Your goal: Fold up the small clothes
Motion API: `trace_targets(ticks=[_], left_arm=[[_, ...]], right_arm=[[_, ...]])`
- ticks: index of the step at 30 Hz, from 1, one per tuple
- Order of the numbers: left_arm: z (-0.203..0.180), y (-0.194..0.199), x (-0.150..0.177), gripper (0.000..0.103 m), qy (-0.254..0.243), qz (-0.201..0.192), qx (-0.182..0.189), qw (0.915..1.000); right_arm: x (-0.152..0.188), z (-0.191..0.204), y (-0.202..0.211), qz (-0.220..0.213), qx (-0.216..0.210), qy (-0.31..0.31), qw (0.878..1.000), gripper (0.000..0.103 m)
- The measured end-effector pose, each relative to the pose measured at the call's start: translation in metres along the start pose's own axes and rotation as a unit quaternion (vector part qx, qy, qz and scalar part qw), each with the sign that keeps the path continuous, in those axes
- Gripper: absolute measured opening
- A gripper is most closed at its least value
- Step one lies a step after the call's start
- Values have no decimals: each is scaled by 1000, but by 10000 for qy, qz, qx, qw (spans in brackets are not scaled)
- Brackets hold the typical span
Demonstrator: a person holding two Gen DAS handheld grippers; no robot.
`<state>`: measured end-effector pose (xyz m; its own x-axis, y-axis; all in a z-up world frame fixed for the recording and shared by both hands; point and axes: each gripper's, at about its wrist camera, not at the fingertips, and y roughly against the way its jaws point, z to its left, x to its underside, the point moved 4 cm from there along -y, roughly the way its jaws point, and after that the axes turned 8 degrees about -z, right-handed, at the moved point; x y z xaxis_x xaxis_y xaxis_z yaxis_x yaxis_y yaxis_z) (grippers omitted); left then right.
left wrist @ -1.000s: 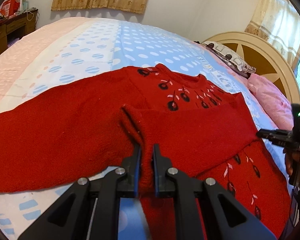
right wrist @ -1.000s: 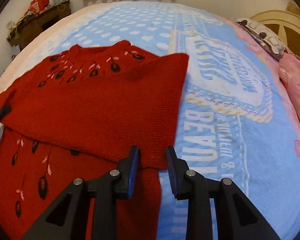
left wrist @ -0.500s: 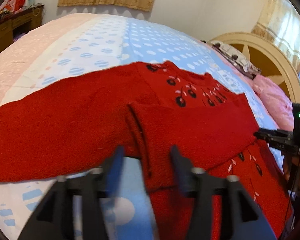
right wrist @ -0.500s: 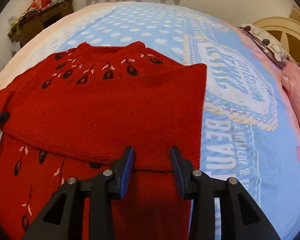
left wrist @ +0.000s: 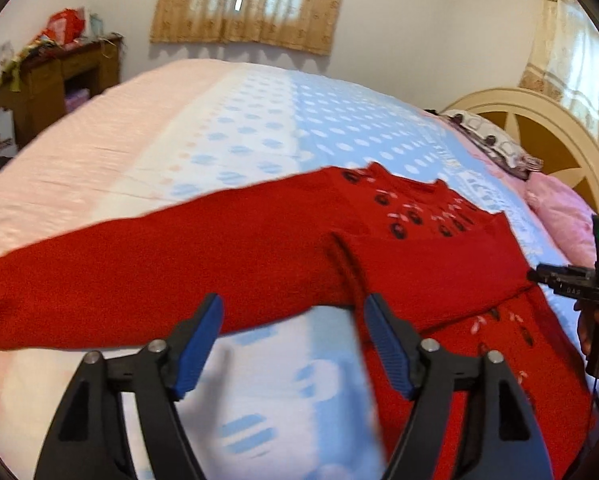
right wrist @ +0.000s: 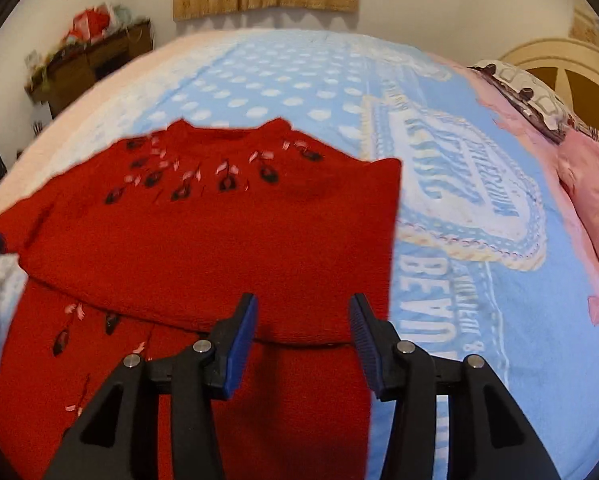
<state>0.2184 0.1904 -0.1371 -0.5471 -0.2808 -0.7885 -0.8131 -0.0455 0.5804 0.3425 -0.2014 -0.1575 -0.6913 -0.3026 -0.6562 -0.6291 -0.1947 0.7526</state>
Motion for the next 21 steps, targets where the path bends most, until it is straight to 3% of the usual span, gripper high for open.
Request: trace_targets(ticks=[2, 7, 13, 17, 21], left_arm=[[12, 8, -2, 77, -52, -21, -157, 9999], [75, 33, 0, 78, -52, -34, -908, 9959], [177, 65, 10, 78, 519, -77, -2014, 9781], [221, 82, 18, 78, 1047, -188, -2341, 9664], [236, 77, 20, 76, 1381, -228, -2336, 9622]], right_arm=[[9, -1, -18, 340, -20, -61, 9994, 49], [17, -5, -14, 168, 46, -122, 9998, 49], [40, 5, 10, 148, 143, 65, 9998, 50], [53, 10, 25, 62, 30, 30, 10000, 50], [63, 25, 43, -30, -108, 187, 9998, 50]])
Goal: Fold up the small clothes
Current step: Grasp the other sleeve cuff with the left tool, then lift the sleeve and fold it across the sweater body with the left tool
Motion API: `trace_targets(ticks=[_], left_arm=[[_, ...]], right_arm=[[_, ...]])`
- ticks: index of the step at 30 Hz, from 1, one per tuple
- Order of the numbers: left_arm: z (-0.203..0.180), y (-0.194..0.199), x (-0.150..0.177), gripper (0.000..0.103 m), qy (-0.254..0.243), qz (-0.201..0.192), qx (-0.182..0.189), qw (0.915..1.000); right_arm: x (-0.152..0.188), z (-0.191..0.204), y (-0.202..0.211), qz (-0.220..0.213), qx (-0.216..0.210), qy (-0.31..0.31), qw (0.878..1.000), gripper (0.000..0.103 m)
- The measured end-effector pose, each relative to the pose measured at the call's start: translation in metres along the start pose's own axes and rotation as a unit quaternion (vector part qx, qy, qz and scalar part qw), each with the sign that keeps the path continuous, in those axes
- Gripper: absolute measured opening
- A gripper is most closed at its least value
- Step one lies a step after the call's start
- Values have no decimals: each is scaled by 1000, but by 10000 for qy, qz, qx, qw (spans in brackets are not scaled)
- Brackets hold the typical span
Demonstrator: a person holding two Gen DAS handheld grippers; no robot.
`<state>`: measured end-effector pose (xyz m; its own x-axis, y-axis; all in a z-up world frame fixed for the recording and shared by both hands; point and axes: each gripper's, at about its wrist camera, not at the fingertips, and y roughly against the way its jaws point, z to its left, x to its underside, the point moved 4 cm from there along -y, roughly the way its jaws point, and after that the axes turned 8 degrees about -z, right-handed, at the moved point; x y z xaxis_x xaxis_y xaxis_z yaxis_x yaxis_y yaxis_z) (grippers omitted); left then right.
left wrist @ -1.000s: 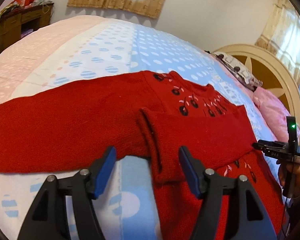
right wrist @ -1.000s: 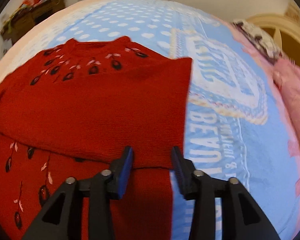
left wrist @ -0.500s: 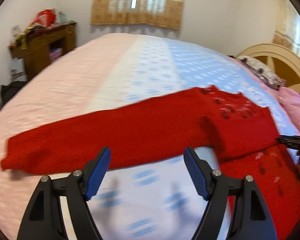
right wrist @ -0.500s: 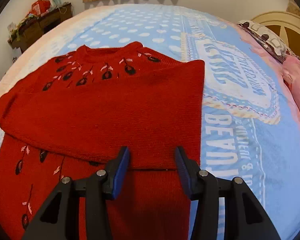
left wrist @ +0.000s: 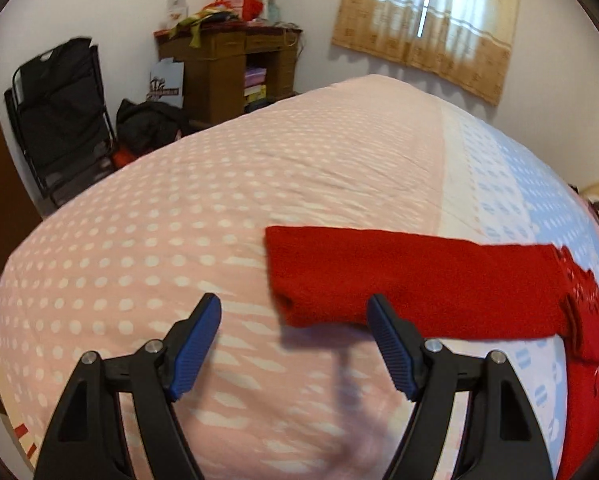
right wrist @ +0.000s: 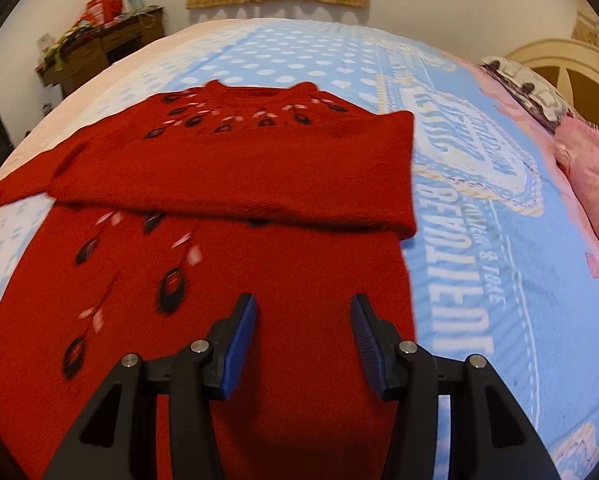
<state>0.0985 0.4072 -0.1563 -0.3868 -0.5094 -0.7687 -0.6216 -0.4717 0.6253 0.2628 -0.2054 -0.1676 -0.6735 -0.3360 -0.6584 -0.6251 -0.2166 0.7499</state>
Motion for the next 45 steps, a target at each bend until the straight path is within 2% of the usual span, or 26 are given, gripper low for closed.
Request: trace_targets(ticks=[4, 7, 10, 15, 18, 20, 21, 24, 26, 33, 39, 45], left_arm=[[-6, -13, 0, 76, 158, 136, 146, 9997], [-7, -26, 0, 71, 417, 322, 291, 9982], [-7, -30, -3, 69, 609, 372, 344, 9969], [-5, -33, -6, 50, 761, 461, 409, 9952], [-1, -37, -6, 35, 791, 518, 456, 9945], [3, -37, -5, 17, 865, 557, 503, 9934], [4, -37, -6, 15, 892, 579, 548, 9928], [5, -31, -9, 13, 1014, 534, 670, 9912], [4, -21, -14, 12, 1083, 360, 741, 9907], [-17, 11, -38, 12, 1010, -45, 1068, 9891], [-57, 43, -65, 12, 777, -356, 1512, 9848], [-107, 79, -91, 11, 467, -607, 2064, 9755]], right_arm=[[9, 25, 17, -81, -52, 416, 9991, 51], [20, 43, 23, -86, -161, 626, 9979, 51], [28, 58, 26, -282, 39, 927, 9953, 51], [29, 64, 26, -429, 256, 1130, 9923, 51], [30, 58, 25, -422, 180, 975, 9942, 52], [32, 58, 25, -432, 172, 856, 9952, 55], [33, 57, 25, -437, 171, 819, 9955, 55], [34, 56, 25, -454, 166, 750, 9960, 56], [35, 56, 25, -456, 169, 742, 9961, 57], [36, 57, 25, -496, 210, 732, 9959, 57], [33, 54, 35, -620, 201, 637, 9958, 58], [33, 53, 53, -860, -132, 249, 9959, 58]])
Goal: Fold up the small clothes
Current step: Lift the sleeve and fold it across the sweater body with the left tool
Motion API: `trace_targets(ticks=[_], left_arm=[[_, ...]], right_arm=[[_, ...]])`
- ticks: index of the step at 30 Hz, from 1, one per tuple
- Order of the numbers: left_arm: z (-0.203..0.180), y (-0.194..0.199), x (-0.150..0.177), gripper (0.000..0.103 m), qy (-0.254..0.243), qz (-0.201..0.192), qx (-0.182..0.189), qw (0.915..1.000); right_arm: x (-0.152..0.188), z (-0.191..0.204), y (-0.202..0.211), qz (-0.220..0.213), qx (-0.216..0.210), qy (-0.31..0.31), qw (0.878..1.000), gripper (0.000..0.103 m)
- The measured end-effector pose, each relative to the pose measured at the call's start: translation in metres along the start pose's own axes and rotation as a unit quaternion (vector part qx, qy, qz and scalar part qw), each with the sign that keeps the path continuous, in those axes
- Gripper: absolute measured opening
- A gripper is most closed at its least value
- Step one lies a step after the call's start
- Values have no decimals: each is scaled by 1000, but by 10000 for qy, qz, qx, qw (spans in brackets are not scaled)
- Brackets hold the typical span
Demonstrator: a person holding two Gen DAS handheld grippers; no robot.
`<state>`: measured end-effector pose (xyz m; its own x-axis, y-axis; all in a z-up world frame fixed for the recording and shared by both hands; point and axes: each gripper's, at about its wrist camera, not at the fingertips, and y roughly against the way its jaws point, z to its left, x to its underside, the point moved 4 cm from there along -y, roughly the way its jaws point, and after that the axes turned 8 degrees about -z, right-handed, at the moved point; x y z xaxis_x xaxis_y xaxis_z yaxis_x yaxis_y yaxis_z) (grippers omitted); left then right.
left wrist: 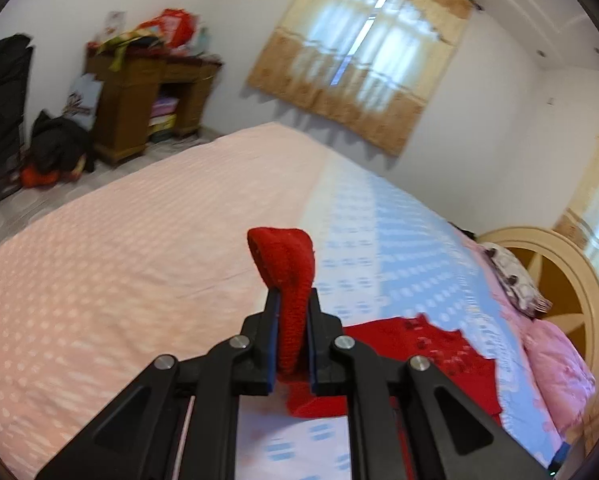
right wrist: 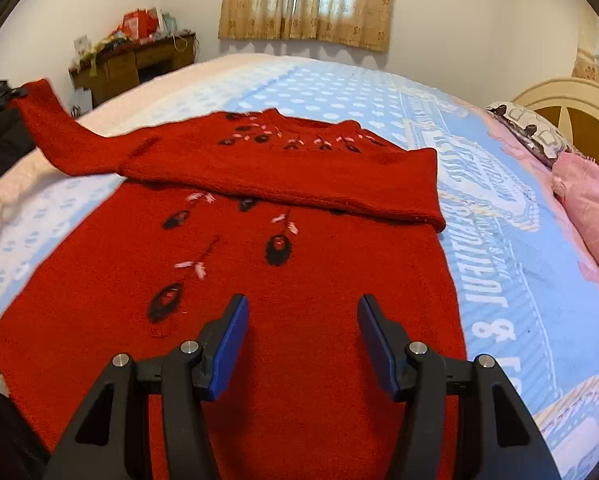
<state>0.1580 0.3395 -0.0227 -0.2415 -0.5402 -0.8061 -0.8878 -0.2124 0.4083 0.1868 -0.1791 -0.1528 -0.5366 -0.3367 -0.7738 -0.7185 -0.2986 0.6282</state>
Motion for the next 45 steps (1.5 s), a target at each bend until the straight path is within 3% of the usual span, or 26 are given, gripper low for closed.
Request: trace_targets(ticks=[13, 28, 35, 45], left_arm=[[-108, -4, -23, 11, -333, 16, 963, 9948], [-240, -9, -8, 11, -1039, 162, 1844, 9772], [-296, -27, 28, 11, -1301, 452, 1992, 9702], [-359, -74, 124, 11, -1722, 1124, 1984, 9583]], right_arm=[[6, -3, 27, -319, -139, -108, 9993, 58], [26, -13, 32, -257, -230, -319, 9989, 58], [30, -6, 31, -239, -316, -286, 9988, 58], [40, 7, 24, -119, -405, -236, 9988, 58]])
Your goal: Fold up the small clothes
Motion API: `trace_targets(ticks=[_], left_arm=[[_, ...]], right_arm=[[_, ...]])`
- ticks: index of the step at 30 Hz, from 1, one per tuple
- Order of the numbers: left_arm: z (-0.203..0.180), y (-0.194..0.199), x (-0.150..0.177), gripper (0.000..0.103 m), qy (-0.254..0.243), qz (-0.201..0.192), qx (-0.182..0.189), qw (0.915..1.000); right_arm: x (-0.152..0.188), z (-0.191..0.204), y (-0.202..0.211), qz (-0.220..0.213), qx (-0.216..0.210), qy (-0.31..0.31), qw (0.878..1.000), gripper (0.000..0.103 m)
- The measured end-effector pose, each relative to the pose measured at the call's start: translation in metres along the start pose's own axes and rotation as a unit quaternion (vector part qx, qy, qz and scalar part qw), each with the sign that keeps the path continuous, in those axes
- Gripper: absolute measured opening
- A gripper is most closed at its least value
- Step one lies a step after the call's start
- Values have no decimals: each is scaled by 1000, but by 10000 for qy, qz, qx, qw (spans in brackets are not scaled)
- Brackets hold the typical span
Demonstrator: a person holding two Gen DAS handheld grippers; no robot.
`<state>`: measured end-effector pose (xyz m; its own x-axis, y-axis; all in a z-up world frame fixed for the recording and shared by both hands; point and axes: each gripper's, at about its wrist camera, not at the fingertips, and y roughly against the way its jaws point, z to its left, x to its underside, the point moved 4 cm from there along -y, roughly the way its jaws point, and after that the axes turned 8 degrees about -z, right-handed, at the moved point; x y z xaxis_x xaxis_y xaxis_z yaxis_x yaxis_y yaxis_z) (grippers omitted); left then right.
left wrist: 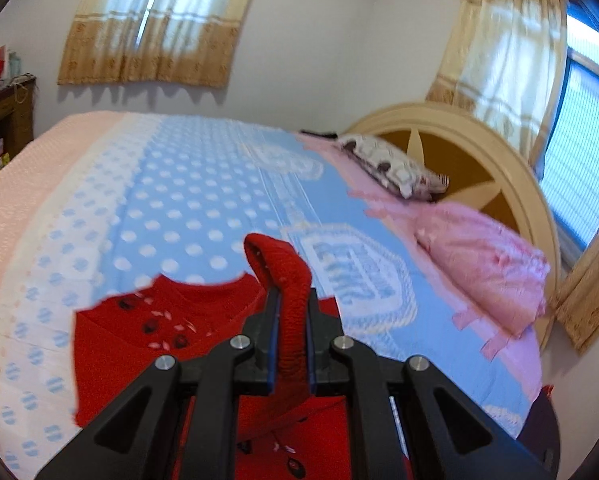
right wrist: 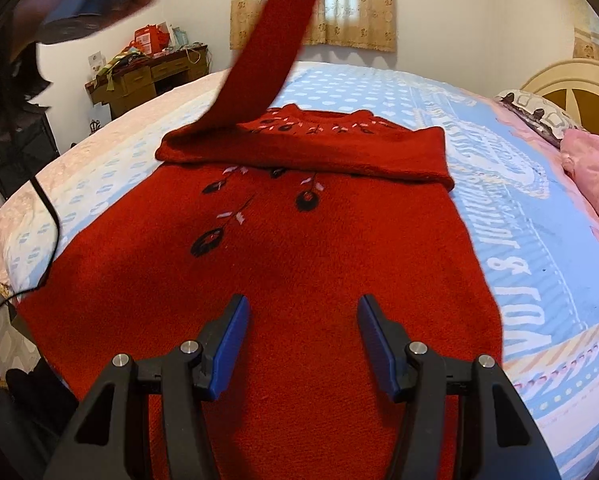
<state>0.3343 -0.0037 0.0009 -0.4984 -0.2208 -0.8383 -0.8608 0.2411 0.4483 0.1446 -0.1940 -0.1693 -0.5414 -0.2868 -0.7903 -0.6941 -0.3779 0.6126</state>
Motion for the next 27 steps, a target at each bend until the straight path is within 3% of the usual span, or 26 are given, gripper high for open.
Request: trace_targets(ticks=[6, 11, 13, 15, 17, 19, 23, 27], left_arm=[[-37, -49, 38, 11, -342, 410, -37, 9986], [-60, -77, 64, 17, -472, 898, 164, 9947], [-70, -74, 66, 18, -482, 999, 452, 9928], [-77, -62, 65, 32, -743, 911, 533, 9916], [-76, -40, 64, 65, -1095, 675, 416, 9908], [-64, -15, 64, 77, -1426, 427, 268, 9885], [-9, 21, 73, 78, -1873, 310, -349, 9812], [71, 53, 92, 83, -2041, 315, -1263, 9703]], right_arm=[[2, 0, 0, -41, -33, -18, 10000, 58], [4, 4, 0, -81, -3, 45, 10000, 58], [5, 4, 1, -113, 2, 85, 9999, 58], [5, 4, 1, -129, -18, 88, 9999, 58], [5, 3, 1, -132, -41, 80, 9999, 58], [4, 3, 1, -138, -49, 98, 9998, 58], [3, 4, 1, -144, -68, 144, 9998, 59], [3, 4, 4, -117, -210, 108, 9997, 59]])
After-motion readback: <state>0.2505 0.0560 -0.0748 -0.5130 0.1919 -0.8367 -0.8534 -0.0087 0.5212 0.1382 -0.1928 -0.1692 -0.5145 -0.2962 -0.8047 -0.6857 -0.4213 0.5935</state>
